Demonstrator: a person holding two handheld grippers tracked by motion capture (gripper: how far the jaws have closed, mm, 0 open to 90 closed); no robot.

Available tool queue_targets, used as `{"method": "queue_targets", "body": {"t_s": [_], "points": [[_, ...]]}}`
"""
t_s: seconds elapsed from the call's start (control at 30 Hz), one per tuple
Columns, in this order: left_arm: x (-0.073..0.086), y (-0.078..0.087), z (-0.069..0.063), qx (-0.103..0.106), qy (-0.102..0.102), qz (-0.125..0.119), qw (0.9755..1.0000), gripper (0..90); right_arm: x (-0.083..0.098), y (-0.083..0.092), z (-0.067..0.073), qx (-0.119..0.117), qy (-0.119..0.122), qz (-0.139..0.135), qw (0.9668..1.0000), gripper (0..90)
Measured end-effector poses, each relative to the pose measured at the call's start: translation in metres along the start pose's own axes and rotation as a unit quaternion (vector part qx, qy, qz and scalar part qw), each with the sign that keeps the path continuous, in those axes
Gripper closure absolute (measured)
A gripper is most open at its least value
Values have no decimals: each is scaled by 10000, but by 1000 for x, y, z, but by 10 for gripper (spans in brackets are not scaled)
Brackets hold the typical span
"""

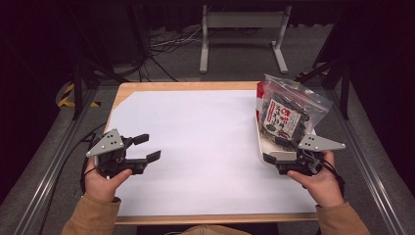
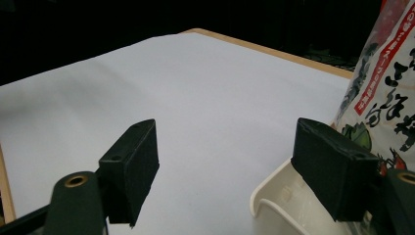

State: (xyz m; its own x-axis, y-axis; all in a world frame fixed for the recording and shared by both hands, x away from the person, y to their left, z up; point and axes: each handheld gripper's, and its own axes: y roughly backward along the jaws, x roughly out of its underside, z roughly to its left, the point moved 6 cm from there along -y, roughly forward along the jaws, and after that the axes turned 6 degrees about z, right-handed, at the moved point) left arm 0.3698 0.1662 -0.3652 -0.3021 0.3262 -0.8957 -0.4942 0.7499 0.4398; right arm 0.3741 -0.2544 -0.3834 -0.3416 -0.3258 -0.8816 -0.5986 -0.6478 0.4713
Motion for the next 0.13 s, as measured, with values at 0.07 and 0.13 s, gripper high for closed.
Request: {"method": "queue_targets", "body": {"t_s": [0.07,0.13], "points": [[0,0,0,0,1,5,10000,297,0,1,1,-54,-91,65,9999,278],[1,0,0,10,-7,16,10000,297,0,1,2,-84,-113,107,9998,280]]}}
